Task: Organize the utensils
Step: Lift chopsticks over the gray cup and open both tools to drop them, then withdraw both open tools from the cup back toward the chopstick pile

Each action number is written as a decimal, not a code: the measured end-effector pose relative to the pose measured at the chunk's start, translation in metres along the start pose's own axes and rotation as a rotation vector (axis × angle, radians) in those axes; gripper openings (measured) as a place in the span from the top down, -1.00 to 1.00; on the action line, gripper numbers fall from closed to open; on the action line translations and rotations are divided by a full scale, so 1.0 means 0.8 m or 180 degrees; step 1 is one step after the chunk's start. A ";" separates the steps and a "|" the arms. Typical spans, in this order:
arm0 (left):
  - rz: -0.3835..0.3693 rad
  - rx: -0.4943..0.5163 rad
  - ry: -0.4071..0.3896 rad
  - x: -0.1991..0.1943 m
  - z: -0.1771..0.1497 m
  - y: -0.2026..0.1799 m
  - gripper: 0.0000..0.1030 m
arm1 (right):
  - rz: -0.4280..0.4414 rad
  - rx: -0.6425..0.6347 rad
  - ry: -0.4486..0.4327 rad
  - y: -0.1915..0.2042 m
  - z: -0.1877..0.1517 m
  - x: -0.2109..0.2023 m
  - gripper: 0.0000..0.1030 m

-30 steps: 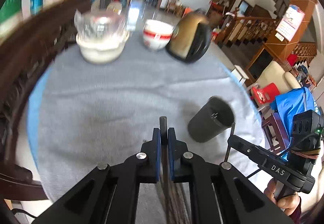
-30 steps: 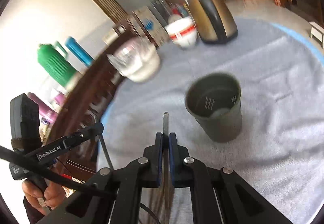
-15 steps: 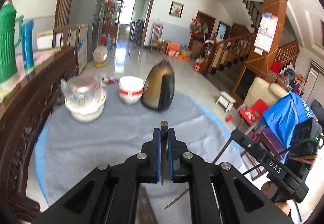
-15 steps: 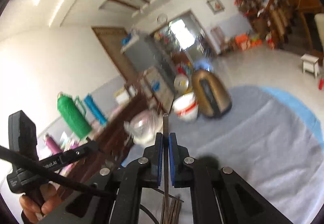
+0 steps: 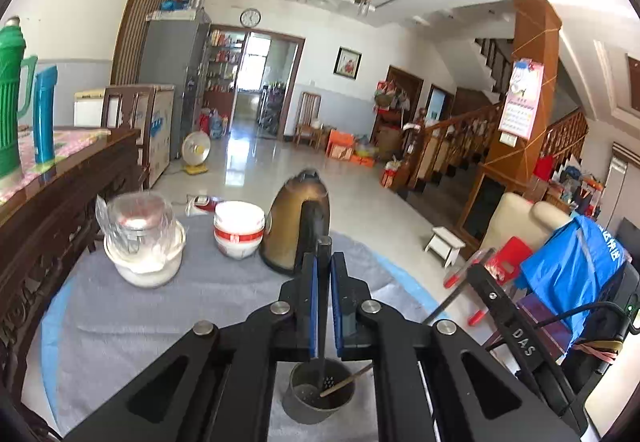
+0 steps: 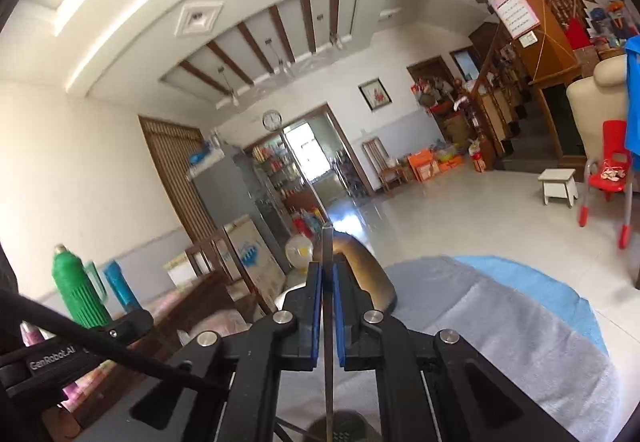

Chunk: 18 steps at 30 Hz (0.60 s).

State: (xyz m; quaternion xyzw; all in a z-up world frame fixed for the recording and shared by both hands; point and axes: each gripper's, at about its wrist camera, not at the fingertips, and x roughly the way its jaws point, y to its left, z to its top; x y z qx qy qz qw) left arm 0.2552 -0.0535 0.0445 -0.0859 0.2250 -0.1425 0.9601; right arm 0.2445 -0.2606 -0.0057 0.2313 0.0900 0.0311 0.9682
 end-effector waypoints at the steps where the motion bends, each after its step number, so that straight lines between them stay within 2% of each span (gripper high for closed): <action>1: 0.0011 -0.0005 0.0055 0.007 -0.005 0.002 0.87 | -0.0016 -0.0032 0.0059 0.000 -0.005 0.006 0.88; 6: 0.0128 0.0046 0.0476 0.041 -0.035 0.013 0.87 | 0.0000 -0.0052 0.0433 -0.008 -0.034 0.022 0.87; 10: 0.0260 0.0179 0.0648 0.046 -0.055 0.013 0.85 | 0.0093 0.0036 0.0681 -0.019 -0.049 0.021 0.80; 11: 0.0313 0.0239 0.0668 0.044 -0.060 0.013 0.75 | 0.0100 0.0074 0.0747 -0.022 -0.050 0.023 0.80; 12: 0.0391 0.0313 0.0701 0.042 -0.065 0.012 0.40 | 0.0096 0.0131 0.0839 -0.027 -0.052 0.022 0.79; 14: 0.0500 0.0420 0.0706 0.037 -0.072 0.012 -0.08 | 0.0137 0.0227 0.0967 -0.034 -0.055 0.020 0.73; 16: 0.0619 0.0560 0.0657 0.027 -0.079 0.012 -0.12 | 0.0174 0.0268 0.1030 -0.040 -0.059 0.015 0.66; 18: 0.0710 0.0697 0.0697 0.020 -0.088 0.014 -0.18 | 0.0216 0.0289 0.1070 -0.043 -0.062 0.011 0.45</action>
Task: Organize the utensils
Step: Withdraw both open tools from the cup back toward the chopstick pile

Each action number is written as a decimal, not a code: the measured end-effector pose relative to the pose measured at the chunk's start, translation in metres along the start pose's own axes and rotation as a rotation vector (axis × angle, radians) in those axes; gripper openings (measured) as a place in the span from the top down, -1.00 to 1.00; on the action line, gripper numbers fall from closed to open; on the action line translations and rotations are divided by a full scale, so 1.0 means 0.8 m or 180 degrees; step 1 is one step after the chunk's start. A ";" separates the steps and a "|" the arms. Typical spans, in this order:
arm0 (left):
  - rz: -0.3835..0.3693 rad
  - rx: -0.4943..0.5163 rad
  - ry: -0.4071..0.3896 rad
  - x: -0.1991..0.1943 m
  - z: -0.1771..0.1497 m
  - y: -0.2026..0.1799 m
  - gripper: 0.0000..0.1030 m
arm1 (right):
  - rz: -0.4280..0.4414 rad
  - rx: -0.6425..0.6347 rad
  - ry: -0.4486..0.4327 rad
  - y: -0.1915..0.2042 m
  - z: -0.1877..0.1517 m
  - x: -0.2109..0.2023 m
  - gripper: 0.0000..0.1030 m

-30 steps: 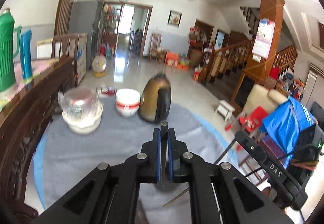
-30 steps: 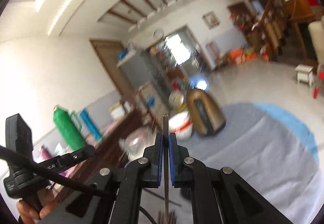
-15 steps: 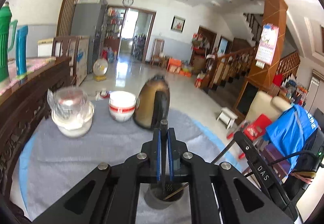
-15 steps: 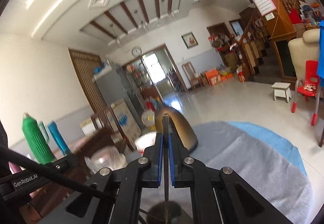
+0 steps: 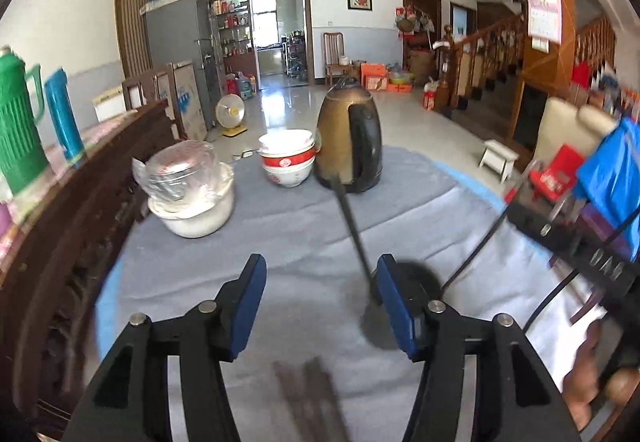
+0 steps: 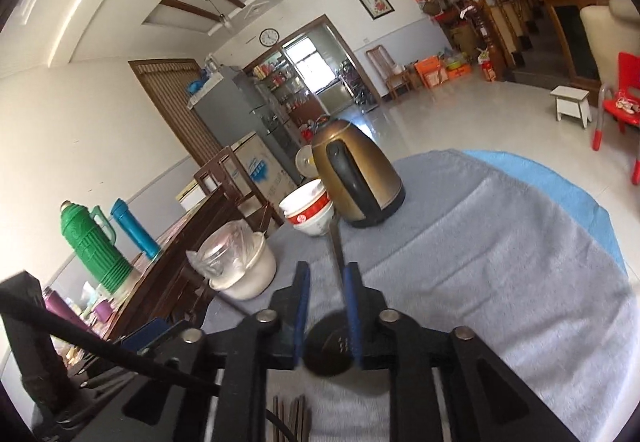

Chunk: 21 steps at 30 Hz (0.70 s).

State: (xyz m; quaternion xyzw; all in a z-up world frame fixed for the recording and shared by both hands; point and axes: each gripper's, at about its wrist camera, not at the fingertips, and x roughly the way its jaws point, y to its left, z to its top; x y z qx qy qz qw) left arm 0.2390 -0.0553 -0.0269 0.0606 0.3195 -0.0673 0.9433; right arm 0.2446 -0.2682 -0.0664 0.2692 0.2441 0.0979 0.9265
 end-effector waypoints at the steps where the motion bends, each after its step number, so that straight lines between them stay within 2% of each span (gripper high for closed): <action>1: 0.0041 0.0037 0.0019 -0.002 -0.004 0.001 -0.18 | 0.0021 0.0008 0.0005 -0.002 -0.003 -0.004 0.40; 3: 0.0114 0.0119 0.0056 -0.007 -0.015 0.005 -0.19 | 0.0029 -0.0008 0.0022 -0.003 -0.009 -0.011 0.29; 8: 0.0211 0.0236 0.0177 -0.013 -0.040 0.010 -0.21 | 0.0047 -0.0125 0.0053 -0.005 -0.025 -0.036 0.29; 14: 0.0133 0.0287 0.0378 -0.012 -0.073 0.008 -0.21 | 0.0037 -0.0303 0.0190 -0.001 -0.045 -0.054 0.29; 21: 0.0008 0.0310 0.0537 -0.003 -0.097 -0.003 -0.21 | 0.0036 -0.0344 0.0376 0.005 -0.064 -0.045 0.29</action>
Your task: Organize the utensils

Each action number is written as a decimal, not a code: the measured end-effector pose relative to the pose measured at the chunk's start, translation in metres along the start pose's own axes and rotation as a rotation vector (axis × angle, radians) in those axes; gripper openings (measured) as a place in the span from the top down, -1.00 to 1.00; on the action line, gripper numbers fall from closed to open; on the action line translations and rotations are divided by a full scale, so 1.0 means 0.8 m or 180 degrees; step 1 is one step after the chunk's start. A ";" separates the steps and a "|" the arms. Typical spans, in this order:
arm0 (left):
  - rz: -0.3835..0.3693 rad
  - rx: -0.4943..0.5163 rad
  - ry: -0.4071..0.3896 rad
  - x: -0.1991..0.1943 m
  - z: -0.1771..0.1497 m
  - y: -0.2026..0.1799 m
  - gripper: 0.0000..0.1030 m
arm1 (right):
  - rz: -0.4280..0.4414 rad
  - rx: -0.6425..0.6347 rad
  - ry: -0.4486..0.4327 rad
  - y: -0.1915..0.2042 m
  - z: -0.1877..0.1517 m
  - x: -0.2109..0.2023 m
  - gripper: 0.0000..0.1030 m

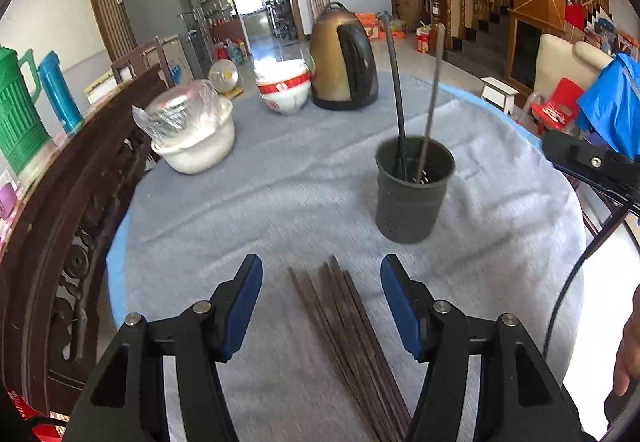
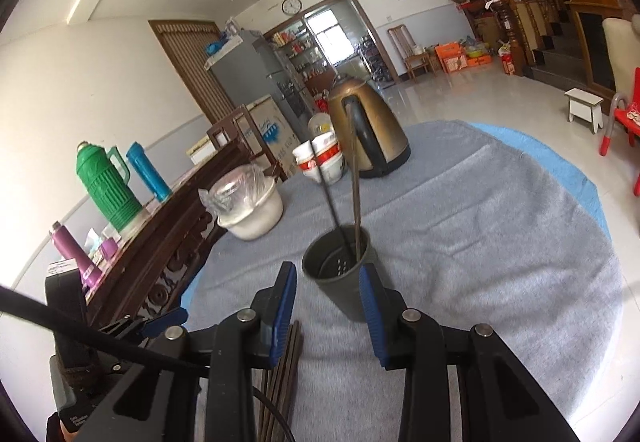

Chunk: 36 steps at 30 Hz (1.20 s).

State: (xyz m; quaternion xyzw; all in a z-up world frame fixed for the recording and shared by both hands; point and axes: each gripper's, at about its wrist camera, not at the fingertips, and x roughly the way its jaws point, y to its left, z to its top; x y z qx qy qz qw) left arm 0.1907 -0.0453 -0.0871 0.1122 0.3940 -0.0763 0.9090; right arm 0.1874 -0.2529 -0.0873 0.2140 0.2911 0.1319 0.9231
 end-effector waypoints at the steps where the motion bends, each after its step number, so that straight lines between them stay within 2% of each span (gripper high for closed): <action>1: -0.0024 0.0007 0.0022 0.002 -0.003 -0.002 -0.21 | 0.0002 -0.0001 0.0033 0.001 -0.002 0.003 0.29; 9: -0.0131 -0.0009 0.0132 0.016 -0.017 -0.007 -0.21 | -0.0044 -0.0066 0.0247 0.010 -0.019 0.026 0.29; 23: -0.0117 -0.0117 0.0217 0.035 -0.028 0.020 -0.22 | -0.0112 -0.0138 0.0460 0.025 -0.035 0.059 0.29; 27: -0.0148 -0.0355 0.0314 0.050 -0.034 0.052 -0.22 | -0.0056 -0.0096 0.0611 0.029 -0.042 0.078 0.29; 31: -0.0274 -0.0732 0.0503 0.074 -0.042 0.101 -0.22 | -0.0014 -0.0155 0.0861 0.039 -0.053 0.109 0.30; 36: -0.0625 -0.1167 0.0765 0.105 -0.057 0.136 -0.18 | 0.0023 -0.0233 0.1181 0.056 -0.073 0.156 0.34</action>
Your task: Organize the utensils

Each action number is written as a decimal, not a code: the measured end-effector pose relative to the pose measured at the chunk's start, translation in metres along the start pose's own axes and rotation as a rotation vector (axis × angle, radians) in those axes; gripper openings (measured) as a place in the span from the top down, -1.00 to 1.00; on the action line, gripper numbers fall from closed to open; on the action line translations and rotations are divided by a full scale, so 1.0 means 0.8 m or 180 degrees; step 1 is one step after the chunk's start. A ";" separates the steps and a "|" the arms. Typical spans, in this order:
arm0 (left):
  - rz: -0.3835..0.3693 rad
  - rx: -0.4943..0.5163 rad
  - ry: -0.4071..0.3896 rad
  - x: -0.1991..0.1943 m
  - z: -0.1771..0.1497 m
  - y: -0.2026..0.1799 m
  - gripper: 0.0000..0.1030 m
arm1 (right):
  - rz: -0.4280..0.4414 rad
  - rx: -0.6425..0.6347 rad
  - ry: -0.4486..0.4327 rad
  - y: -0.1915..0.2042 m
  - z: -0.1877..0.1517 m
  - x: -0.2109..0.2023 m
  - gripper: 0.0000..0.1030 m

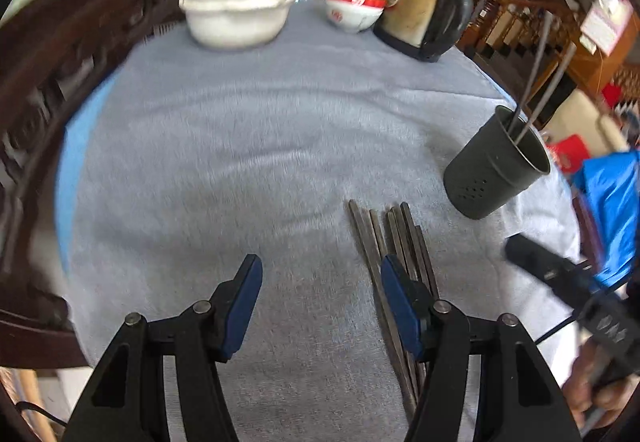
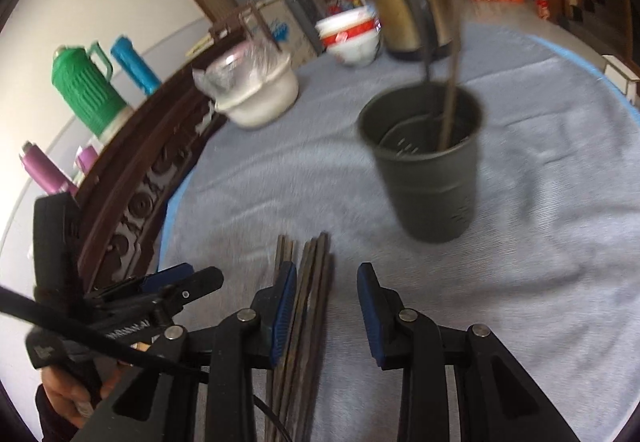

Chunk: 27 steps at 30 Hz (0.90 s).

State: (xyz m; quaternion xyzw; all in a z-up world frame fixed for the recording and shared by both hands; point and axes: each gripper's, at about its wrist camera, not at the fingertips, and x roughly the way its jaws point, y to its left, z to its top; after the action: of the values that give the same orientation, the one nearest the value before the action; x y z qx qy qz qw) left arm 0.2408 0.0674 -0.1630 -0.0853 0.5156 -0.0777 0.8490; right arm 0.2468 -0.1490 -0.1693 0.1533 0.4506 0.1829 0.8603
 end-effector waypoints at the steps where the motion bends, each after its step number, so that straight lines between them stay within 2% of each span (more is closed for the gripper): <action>1: -0.0056 -0.0026 0.0034 0.004 0.000 0.001 -0.14 | -0.0001 -0.0001 0.0072 0.002 0.000 0.011 0.34; 3: -0.0137 -0.0030 0.0087 0.009 -0.002 0.000 0.02 | 0.0026 0.0025 0.0198 0.003 -0.003 0.028 0.39; 7: -0.0270 -0.0047 0.0192 0.024 -0.001 -0.005 0.10 | -0.0041 0.0065 0.0440 0.000 -0.011 0.056 0.51; 11: -0.0306 -0.0046 0.0293 0.041 -0.001 -0.010 0.16 | -0.0072 0.0072 0.0565 0.000 -0.019 0.071 0.57; 22: -0.0248 -0.0068 0.0377 0.068 0.015 -0.016 0.20 | -0.0194 -0.0071 0.0543 0.009 -0.010 0.082 0.63; 27: -0.0234 -0.0097 0.0403 0.082 0.026 -0.016 0.27 | -0.0083 0.0049 0.0592 0.003 -0.003 0.092 0.63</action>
State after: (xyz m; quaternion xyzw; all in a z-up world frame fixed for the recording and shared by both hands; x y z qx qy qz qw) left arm 0.2886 0.0419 -0.2077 -0.1120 0.5659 -0.1062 0.8099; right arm 0.2834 -0.1135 -0.2228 0.1364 0.5318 0.1816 0.8159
